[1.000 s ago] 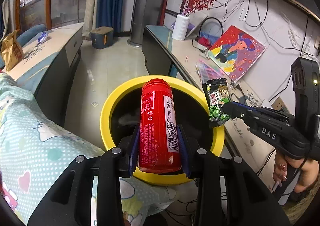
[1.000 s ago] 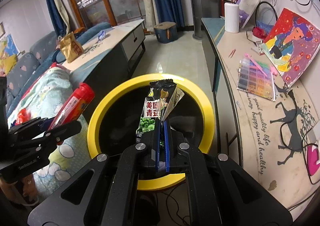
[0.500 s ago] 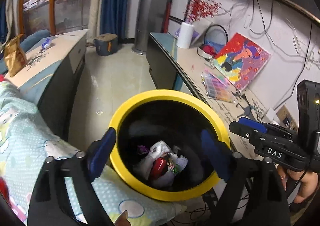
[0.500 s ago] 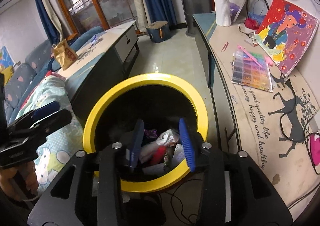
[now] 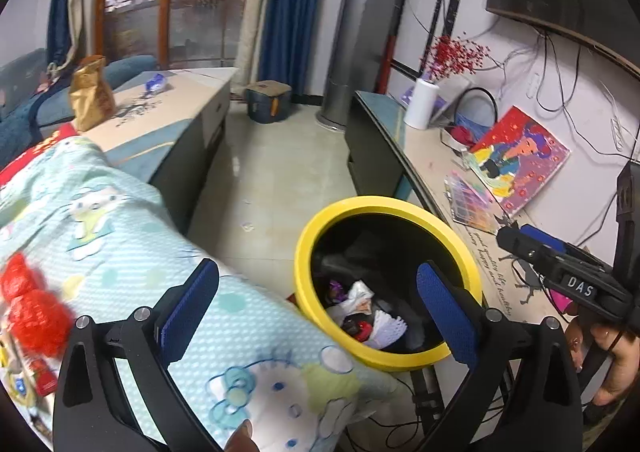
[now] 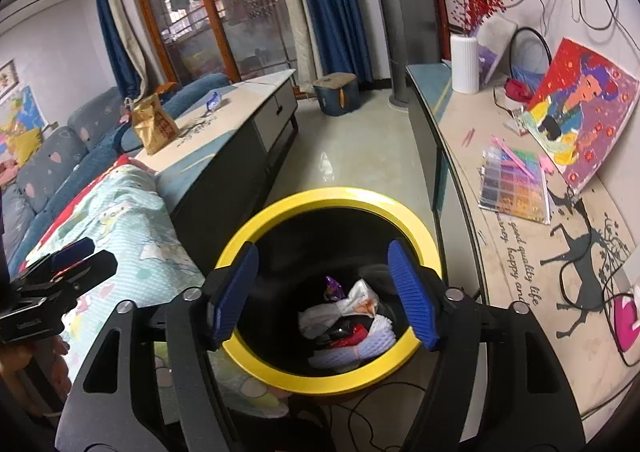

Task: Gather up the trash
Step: 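Move both tools back over the bed toward the blue balloon and wrappers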

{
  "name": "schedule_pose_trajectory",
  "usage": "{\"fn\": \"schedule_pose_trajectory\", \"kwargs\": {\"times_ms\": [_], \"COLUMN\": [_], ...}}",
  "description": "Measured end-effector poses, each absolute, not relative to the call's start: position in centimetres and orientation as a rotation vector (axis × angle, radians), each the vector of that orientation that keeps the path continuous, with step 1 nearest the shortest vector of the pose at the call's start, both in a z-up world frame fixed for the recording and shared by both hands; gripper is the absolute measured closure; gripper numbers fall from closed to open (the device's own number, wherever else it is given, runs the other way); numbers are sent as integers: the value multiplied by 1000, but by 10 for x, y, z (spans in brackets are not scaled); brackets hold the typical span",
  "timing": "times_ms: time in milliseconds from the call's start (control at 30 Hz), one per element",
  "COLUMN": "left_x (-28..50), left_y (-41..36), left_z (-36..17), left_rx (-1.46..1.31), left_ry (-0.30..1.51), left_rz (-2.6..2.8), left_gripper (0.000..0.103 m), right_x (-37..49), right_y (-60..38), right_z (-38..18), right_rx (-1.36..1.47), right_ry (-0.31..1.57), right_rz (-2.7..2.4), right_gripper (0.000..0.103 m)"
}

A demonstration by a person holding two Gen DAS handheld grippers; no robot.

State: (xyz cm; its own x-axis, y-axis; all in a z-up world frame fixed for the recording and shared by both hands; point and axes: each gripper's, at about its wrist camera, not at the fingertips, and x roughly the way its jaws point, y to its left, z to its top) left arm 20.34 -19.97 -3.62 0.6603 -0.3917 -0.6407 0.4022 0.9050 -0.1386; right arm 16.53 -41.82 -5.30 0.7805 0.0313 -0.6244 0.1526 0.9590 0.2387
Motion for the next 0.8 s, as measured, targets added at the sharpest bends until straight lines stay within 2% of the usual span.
{"fn": "schedule_pose_trajectory", "kwargs": {"times_ms": [100,233,800], "left_x": [196,187,163], "left_y": [-189,-175,-117], "left_z": [-31,-24,-12], "left_rx": [28,28,-20], "left_ry": [700,682,642], "left_rz": [-422,-394,-298], "left_gripper": [6,6,6], "right_x": [163,160,149], "right_y": [-410,-399,-347], "right_z": [-46,-40,-19], "right_rx": [277,271,240], "right_ry": [662,647,624], "right_rz": [-47,-29,96], "right_gripper": [40,34,32]}}
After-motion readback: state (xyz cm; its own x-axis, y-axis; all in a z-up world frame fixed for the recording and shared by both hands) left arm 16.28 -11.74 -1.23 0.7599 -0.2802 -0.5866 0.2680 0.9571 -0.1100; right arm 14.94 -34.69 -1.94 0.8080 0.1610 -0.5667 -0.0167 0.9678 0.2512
